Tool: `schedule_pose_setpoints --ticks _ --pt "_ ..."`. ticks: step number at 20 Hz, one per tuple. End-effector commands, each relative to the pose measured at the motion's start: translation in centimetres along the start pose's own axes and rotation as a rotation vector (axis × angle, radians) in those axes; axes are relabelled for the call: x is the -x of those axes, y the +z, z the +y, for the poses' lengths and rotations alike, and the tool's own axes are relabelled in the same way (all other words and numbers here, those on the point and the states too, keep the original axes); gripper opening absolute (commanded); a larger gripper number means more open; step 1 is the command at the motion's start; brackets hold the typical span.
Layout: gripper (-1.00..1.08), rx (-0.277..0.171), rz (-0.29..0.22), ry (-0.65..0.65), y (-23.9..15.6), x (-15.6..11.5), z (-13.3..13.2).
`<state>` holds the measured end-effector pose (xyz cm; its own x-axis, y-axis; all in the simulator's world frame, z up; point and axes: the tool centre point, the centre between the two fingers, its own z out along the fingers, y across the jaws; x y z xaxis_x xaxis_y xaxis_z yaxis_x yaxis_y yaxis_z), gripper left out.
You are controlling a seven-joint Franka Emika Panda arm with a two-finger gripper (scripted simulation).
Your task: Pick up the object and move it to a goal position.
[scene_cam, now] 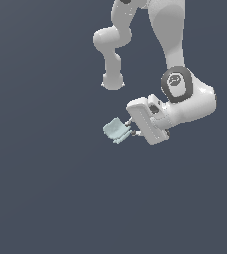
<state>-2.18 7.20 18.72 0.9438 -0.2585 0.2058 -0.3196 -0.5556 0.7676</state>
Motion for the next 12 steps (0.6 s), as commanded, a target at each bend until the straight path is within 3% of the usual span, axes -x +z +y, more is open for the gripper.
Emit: schedule_pose_setpoints --ticks 1,12 --pt "-1.0 0.0 -0.002 0.0 -2.5 -0.8 0.8" --pt "-1.0 0.003 -0.002 0.001 -10.7 -4.0 3.2"
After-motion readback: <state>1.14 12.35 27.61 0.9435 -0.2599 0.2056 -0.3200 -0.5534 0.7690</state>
